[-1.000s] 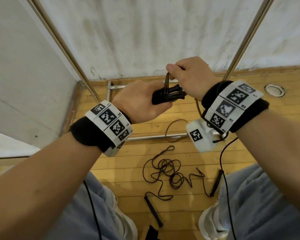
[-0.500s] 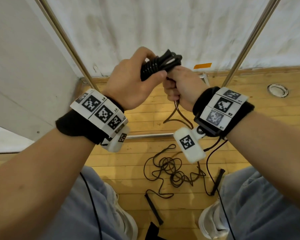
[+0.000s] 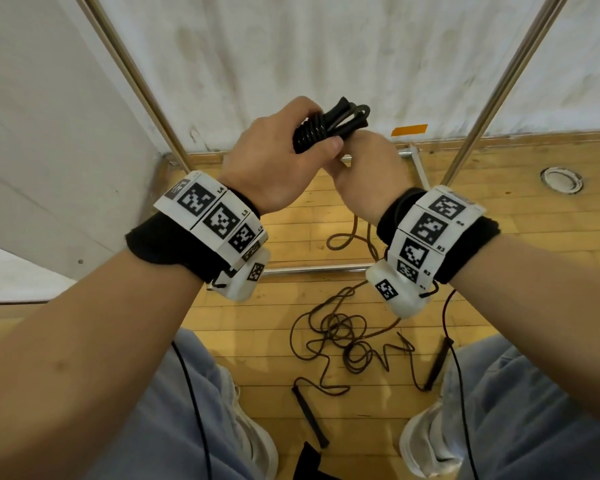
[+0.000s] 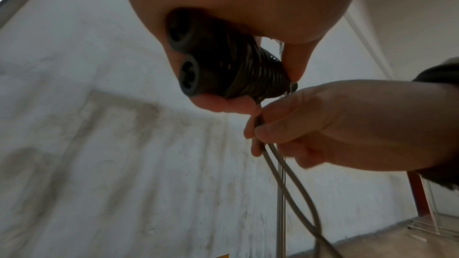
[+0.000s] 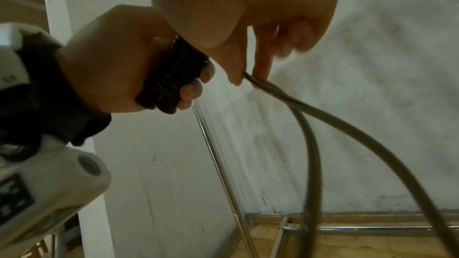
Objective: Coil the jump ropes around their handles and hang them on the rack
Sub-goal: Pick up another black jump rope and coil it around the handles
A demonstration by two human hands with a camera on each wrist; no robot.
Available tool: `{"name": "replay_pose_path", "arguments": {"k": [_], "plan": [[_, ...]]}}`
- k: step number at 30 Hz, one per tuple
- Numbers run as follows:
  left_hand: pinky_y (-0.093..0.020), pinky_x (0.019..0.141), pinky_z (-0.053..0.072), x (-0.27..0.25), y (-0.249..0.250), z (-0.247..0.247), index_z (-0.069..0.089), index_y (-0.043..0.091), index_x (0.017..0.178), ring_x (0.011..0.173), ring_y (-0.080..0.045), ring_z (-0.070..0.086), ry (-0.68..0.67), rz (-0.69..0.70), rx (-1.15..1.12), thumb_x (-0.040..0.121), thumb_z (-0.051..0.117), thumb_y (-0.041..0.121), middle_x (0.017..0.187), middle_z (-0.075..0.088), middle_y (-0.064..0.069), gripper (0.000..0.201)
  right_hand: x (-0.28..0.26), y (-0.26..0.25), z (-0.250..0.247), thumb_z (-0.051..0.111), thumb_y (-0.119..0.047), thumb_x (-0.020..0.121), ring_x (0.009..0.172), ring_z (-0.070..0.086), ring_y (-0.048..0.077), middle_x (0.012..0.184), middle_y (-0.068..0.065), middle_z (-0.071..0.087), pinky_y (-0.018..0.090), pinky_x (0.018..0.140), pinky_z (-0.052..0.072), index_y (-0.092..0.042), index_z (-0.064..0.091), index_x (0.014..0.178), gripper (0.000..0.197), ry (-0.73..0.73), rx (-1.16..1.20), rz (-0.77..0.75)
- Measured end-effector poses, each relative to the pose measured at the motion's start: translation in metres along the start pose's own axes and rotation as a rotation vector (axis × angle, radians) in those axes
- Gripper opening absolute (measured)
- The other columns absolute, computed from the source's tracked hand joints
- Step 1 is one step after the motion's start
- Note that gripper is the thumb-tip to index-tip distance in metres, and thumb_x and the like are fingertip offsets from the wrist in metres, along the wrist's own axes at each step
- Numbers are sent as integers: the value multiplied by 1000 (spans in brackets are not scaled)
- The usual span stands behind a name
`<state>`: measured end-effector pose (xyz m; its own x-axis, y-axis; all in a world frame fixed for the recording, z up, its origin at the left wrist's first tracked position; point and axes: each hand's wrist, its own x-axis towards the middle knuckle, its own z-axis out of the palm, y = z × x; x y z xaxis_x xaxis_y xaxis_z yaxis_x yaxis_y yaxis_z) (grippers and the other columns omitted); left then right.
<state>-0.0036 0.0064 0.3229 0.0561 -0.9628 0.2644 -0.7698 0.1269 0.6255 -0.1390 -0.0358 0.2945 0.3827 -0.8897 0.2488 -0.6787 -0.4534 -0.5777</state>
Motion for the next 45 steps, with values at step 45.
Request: {"name": "replay_pose_path", "arguments": {"k": [45], "plan": [[-29,78,49,10,-36,-7,52,26,122,87,-15,62,81,-183,25,90,55,43,96,61,10,36,-6,-12,-7,32,-30,101,50,31,9,55,-5,34,18,48,28,-19,32,59,43,-283,92,-115]]}}
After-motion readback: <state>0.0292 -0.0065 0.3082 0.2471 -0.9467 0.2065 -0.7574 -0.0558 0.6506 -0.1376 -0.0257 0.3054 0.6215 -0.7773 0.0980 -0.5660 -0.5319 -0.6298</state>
